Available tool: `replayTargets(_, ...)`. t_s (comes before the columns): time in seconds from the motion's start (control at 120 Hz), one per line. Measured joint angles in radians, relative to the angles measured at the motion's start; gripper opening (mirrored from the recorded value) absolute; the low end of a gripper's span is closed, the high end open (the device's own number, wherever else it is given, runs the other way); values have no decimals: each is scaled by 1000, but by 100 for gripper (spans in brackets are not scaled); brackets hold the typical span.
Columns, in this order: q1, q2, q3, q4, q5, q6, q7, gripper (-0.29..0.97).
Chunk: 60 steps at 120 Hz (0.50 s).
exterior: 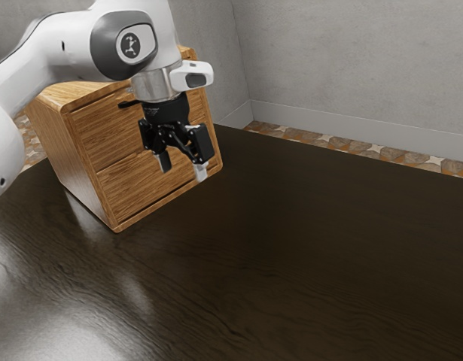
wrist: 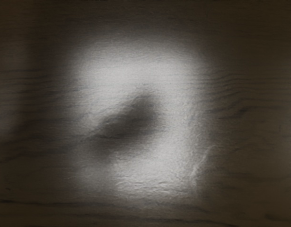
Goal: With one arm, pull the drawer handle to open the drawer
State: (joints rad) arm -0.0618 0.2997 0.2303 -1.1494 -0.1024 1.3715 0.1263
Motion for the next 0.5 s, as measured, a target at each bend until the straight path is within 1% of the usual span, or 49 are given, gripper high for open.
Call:
replayTargets(0.275,1,-5,5,7,-9,2,3,68)
replayTargets(0.408,1,-71,7,88,-15,-21,2,68)
replayTargets(0.5,-5,-85,-4,114,-19,-32,-1,68)
